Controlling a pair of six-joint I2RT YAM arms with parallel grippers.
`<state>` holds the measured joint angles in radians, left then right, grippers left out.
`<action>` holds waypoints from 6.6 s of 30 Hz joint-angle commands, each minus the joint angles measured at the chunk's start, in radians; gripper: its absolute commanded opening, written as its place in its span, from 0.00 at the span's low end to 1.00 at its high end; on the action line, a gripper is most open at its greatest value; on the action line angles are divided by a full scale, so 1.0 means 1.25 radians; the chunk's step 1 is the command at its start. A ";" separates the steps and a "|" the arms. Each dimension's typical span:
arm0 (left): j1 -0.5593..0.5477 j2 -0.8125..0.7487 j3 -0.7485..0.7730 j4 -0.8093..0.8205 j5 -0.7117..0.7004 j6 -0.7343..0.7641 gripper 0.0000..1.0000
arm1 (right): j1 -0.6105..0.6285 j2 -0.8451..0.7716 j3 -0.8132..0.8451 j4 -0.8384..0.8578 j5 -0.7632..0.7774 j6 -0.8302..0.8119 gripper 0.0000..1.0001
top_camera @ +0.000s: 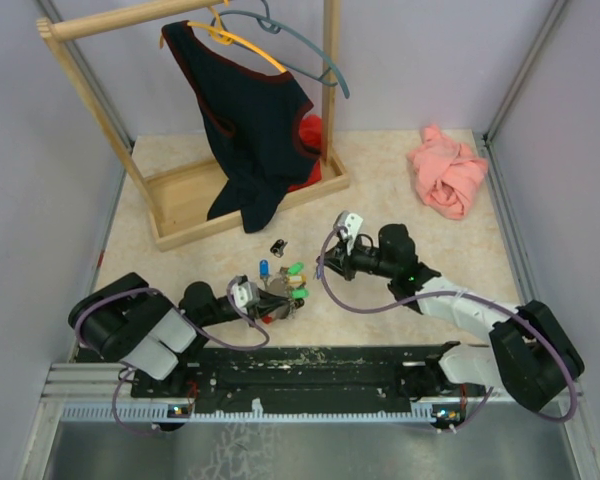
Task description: Put the keys on the keyring
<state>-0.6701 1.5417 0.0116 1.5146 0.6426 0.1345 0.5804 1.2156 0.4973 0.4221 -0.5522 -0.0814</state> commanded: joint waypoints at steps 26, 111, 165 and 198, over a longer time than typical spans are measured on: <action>0.038 -0.119 0.064 -0.128 0.123 0.191 0.01 | 0.087 -0.014 -0.072 0.165 -0.198 -0.307 0.00; 0.018 0.051 -0.033 0.220 -0.010 -0.064 0.01 | 0.124 0.307 -0.090 0.554 -0.234 -0.222 0.00; 0.018 0.060 -0.026 0.220 0.037 -0.052 0.01 | 0.083 0.319 -0.073 0.505 -0.347 -0.163 0.00; 0.017 0.060 -0.025 0.220 0.046 -0.049 0.01 | 0.078 0.356 -0.078 0.549 -0.337 -0.111 0.00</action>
<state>-0.6449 1.6085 0.0113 1.5177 0.6819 0.0681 0.6895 1.6829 0.4057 1.0554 -0.9535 -0.2321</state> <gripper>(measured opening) 0.013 0.007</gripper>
